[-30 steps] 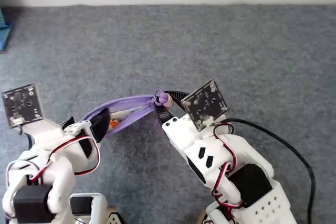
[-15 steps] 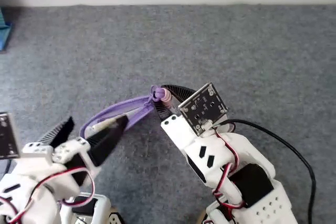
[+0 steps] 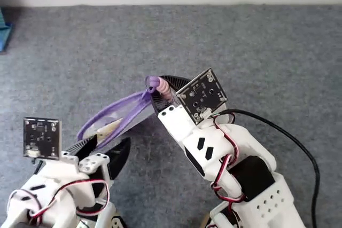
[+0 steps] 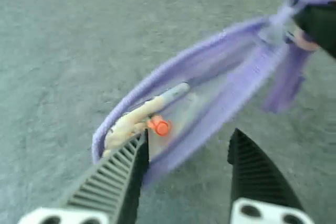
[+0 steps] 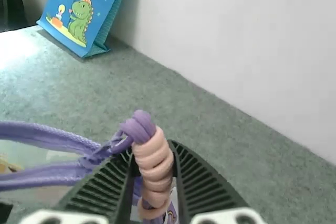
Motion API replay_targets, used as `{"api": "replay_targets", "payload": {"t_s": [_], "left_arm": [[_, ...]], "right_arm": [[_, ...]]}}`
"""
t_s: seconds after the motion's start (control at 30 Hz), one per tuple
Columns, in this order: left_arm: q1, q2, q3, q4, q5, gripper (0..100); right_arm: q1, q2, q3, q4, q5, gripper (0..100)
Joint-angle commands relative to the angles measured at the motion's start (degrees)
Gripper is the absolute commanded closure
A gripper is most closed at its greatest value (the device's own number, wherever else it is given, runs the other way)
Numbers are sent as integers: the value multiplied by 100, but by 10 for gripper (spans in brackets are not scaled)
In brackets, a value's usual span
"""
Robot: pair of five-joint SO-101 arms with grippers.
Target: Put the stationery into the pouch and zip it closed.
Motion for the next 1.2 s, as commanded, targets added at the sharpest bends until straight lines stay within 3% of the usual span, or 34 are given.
{"api": "replay_targets", "payload": {"t_s": [0.0,0.17,0.3,0.47,0.7,0.97,1.17], "left_arm": [[-703,9,136,-246,-308,769],[-1574,9,549,-1090,-721,769],[-1705,18,725,-2048,-985,770],[-1424,519,673,-2822,-1152,771],[-862,1969,-163,-3499,-1002,772],[431,3235,-1165,-3499,-185,772],[853,3305,-1226,-3253,-158,772]], "right_arm": [[75,-40,-475,382,-79,991],[57,-391,-633,1385,-88,991],[57,-585,-826,2141,-88,991],[57,-787,-879,2466,-114,991],[57,-866,-879,2818,-730,991],[40,-1103,-879,3178,-1125,991],[66,-1411,-1160,3459,-1108,991]]}}
